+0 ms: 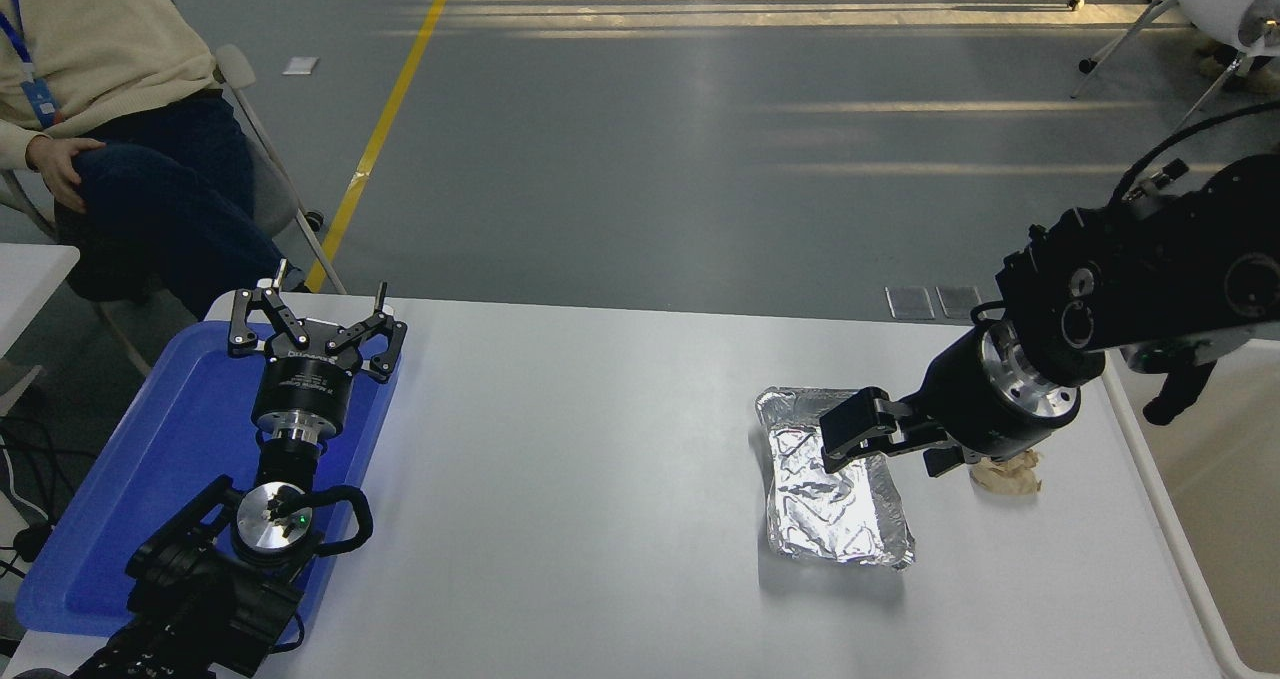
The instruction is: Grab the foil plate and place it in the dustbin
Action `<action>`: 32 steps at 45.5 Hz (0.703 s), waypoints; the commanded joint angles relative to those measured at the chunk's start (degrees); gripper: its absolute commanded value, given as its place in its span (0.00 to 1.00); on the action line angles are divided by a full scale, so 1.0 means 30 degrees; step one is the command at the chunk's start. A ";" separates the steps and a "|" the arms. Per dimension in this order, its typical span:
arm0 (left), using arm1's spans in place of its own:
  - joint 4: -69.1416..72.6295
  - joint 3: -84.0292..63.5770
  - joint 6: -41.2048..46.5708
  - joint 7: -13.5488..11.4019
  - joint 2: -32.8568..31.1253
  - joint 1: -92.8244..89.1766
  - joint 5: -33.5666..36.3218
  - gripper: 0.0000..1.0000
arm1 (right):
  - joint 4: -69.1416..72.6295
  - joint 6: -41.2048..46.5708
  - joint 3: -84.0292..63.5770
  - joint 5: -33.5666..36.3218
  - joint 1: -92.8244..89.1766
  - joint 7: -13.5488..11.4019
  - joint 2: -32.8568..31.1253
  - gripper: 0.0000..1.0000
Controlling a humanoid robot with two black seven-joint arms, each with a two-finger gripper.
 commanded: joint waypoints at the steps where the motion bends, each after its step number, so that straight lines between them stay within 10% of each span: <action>1: 0.0007 0.0000 0.0000 -0.0005 0.0000 0.0001 0.0004 1.00 | -0.1830 -0.1425 -0.0715 -0.0311 -0.2385 -0.0002 0.0279 1.00; 32: 0.0007 0.0000 0.0000 -0.0005 0.0000 0.0001 0.0004 1.00 | -0.9388 -0.5790 -0.0629 -0.0253 -1.0676 -0.0002 0.1685 1.00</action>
